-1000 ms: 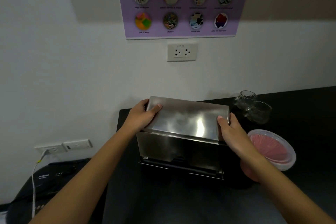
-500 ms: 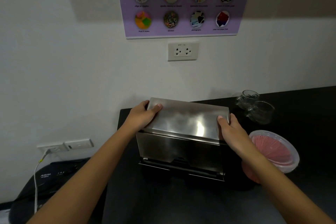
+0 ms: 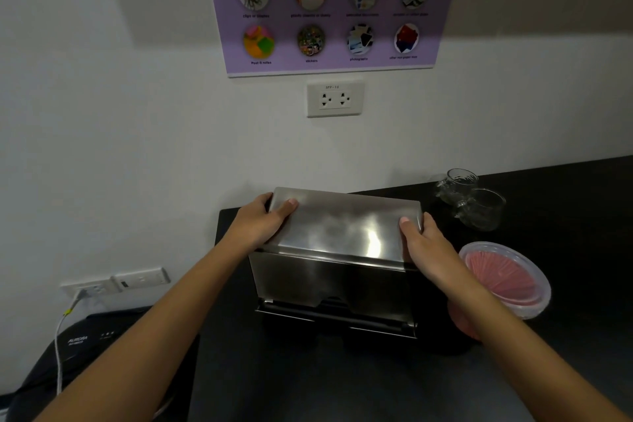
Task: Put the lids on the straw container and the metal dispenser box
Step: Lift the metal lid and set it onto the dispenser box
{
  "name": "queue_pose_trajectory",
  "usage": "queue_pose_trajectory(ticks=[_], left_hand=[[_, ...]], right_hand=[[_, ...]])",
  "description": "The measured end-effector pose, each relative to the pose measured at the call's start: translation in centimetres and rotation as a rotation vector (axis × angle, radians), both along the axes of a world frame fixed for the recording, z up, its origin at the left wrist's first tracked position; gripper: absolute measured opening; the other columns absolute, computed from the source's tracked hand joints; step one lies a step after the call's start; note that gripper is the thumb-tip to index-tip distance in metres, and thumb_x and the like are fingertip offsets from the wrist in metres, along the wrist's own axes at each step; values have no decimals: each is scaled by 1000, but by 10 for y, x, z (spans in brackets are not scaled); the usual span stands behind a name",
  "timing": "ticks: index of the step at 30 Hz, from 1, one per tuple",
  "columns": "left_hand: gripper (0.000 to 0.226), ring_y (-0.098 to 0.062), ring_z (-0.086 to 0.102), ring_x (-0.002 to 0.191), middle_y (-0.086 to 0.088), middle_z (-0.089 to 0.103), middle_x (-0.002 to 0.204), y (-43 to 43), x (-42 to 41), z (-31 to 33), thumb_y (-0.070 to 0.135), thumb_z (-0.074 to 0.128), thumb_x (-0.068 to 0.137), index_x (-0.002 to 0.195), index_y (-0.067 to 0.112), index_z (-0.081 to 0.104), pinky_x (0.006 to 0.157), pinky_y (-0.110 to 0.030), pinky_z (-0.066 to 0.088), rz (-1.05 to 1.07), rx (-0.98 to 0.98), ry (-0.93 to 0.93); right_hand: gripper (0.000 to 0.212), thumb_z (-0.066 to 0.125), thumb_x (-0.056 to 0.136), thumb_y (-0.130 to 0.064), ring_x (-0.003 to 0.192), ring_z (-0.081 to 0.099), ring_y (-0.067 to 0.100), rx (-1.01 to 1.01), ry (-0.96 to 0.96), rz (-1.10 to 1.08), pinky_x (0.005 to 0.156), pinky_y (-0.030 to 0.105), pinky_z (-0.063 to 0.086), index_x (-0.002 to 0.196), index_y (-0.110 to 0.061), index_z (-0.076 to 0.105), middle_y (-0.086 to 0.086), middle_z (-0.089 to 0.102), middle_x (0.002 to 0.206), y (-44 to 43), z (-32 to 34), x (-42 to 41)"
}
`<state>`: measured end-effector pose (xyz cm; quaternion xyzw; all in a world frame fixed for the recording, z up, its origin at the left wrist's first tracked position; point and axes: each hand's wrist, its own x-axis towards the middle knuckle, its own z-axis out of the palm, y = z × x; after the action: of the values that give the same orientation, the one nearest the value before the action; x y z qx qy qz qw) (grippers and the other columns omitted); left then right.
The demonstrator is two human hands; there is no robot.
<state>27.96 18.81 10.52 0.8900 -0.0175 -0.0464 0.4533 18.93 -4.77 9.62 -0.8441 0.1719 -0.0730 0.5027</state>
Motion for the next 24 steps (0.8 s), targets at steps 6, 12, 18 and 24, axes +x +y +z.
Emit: queue_pose_trajectory(ticks=[6, 12, 18, 24], left_hand=[[69, -24, 51, 119, -8, 50, 137, 4, 7, 2, 55, 52, 82, 136, 14, 39, 93, -28, 38, -30, -11, 17], [55, -15, 67, 90, -6, 64, 114, 4, 24, 8, 45, 58, 82, 125, 11, 53, 74, -22, 52, -109, -221, 198], [26, -8, 69, 56, 1, 73, 73, 4, 34, 2, 43, 63, 79, 85, 19, 66, 43, -15, 48, -70, -361, 243], [22, -7, 68, 54, 0, 70, 82, 4, 37, 1, 43, 63, 78, 83, 21, 65, 42, -13, 47, -71, -335, 219]], right_hand=[[57, 36, 92, -41, 125, 40, 29, -50, 69, -21, 94, 33, 33, 140, -12, 25, 14, 37, 143, -10, 5, 10], [52, 31, 94, -39, 129, 37, 30, -60, 125, 10, 101, 34, 27, 135, -7, 38, 15, 40, 141, -31, 16, 30], [42, 37, 94, -33, 115, 49, 29, 69, 110, -15, 98, 34, 35, 126, -7, 48, 17, 53, 128, -45, 10, 37], [37, 38, 94, -35, 109, 53, 31, 224, 105, 2, 102, 47, 39, 121, -13, 49, 15, 57, 115, -47, 4, 36]])
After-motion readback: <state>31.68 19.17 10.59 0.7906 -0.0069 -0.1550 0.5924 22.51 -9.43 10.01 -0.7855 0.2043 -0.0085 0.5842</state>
